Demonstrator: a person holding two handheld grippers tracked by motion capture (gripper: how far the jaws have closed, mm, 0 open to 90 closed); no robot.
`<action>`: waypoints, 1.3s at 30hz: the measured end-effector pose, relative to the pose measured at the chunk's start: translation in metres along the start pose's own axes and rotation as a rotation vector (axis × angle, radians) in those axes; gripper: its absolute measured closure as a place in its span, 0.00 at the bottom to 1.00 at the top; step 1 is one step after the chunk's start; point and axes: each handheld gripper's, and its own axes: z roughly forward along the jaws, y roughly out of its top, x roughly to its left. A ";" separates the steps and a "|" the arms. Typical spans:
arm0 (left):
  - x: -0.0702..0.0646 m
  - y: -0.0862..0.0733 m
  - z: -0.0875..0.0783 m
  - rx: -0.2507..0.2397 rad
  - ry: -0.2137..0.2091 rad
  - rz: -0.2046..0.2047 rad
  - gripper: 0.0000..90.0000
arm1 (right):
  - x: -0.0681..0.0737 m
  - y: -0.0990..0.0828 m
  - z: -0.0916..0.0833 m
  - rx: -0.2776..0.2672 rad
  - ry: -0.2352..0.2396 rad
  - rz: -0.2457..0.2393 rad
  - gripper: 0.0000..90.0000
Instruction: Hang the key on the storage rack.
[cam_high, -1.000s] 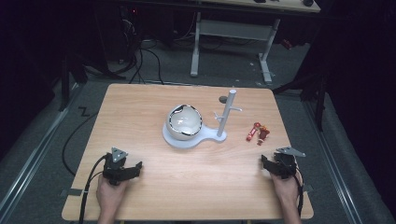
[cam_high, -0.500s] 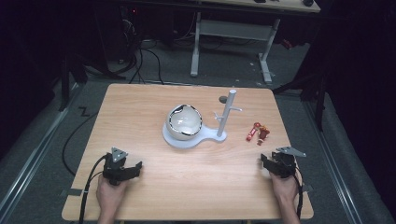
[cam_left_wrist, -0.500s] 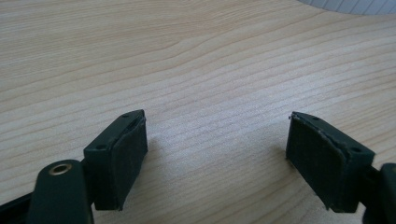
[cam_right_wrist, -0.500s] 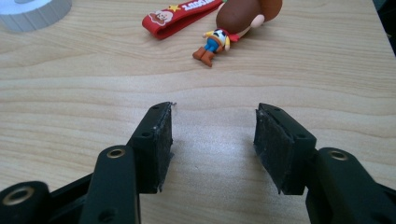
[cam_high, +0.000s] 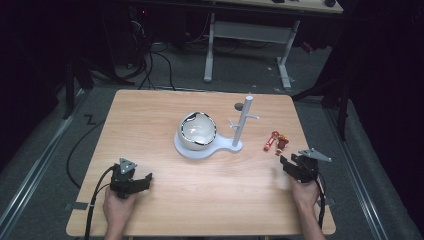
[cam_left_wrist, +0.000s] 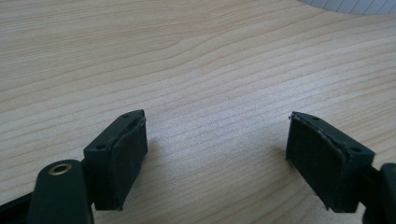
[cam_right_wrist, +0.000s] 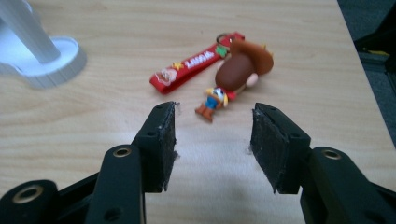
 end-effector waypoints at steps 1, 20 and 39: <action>0.000 0.000 0.000 0.000 0.000 0.000 0.24 | 0.000 0.000 0.000 0.000 0.000 0.000 0.56; 0.000 0.000 0.000 0.000 -0.002 0.003 0.24 | -0.009 0.031 0.034 0.045 -0.025 0.054 0.58; 0.000 0.000 0.000 0.000 -0.003 0.004 0.24 | -0.016 0.028 0.068 0.122 -0.038 0.119 0.64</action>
